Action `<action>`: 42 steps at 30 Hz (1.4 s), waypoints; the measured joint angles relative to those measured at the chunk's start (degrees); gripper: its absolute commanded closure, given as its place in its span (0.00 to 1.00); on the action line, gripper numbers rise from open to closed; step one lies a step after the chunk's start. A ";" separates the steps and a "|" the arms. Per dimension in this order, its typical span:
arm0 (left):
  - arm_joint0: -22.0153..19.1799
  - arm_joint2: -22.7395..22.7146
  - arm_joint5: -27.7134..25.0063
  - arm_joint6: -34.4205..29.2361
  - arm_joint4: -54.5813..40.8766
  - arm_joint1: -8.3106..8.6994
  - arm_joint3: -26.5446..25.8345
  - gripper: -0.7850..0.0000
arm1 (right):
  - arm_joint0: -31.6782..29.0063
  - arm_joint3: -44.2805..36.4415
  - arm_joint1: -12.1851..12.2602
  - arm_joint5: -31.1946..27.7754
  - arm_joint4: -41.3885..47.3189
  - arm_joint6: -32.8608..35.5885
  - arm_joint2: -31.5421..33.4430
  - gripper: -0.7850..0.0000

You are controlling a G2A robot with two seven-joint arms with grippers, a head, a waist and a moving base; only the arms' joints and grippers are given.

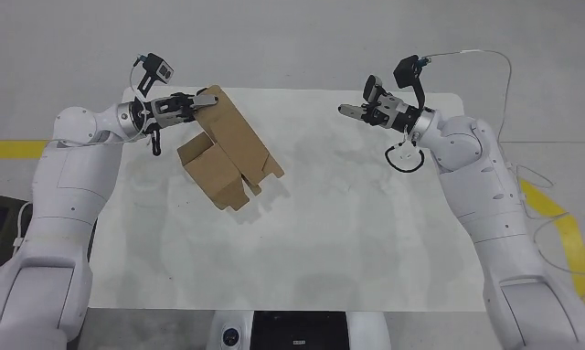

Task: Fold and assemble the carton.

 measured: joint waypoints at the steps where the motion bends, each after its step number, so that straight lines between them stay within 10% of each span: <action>1: 0.00 0.00 0.00 0.00 0.00 0.00 0.00 1.00 | 0.00 0.00 0.00 0.00 0.00 0.00 0.00 0.00; 9: 2.66 -2.46 0.30 2.74 5.35 1.50 -3.97 1.00 | -0.24 -0.18 -0.05 -0.98 4.17 3.70 -1.28 0.00; 23: 3.01 3.61 0.21 -0.21 3.42 0.33 -13.90 1.00 | 6.26 3.30 -1.91 6.22 52.01 36.91 -15.88 0.00; 42: -3.10 13.23 -2.74 2.75 -0.97 -2.96 -9.71 1.00 | 9.02 -1.77 -1.07 7.88 63.18 38.57 -29.30 0.05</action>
